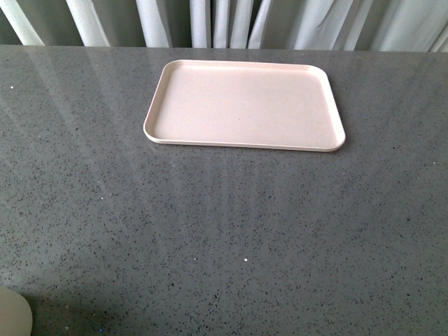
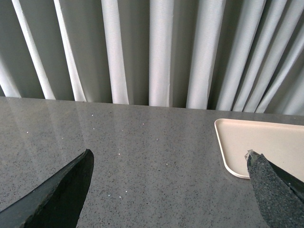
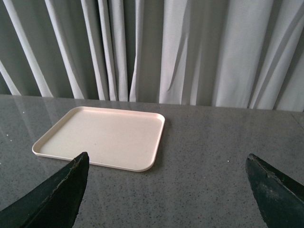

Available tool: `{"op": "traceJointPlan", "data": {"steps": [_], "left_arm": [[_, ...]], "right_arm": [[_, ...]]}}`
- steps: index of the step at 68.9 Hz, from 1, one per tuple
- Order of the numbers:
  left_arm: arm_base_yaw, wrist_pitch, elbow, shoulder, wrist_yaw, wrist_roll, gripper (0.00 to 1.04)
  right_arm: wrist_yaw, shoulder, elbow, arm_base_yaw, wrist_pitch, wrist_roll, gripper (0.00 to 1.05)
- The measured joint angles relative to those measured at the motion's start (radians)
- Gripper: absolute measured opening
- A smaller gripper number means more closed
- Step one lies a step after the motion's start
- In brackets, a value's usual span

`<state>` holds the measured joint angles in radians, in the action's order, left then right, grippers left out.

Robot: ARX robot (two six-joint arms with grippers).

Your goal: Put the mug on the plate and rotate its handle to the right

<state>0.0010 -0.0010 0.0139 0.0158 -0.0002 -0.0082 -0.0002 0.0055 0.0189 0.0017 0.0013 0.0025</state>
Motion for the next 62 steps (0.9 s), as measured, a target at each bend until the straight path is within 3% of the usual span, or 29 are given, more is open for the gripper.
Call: {"op": "traceJointPlan", "data": {"steps": [38,41,46,62], "left_arm": [[0.002,-0.007,0.002,0.006,0.003,-0.002,0.95],[0.027,-0.179,0.070,0.087,0.109,-0.044,0.95],[0.045,-0.380,0.198,0.305,0.182,-0.068,0.95],[0.125,-0.340,0.372,0.734,0.229,0.069,0.95]], "right_arm": [[0.000,0.000,0.000,0.000,0.000,0.000,0.96],[0.002,0.000,0.000,0.000,0.000,0.000,0.96],[-0.001,0.000,0.000,0.000,0.000,0.000,0.96],[0.000,-0.001,0.000,0.000,0.000,0.000,0.96]]}}
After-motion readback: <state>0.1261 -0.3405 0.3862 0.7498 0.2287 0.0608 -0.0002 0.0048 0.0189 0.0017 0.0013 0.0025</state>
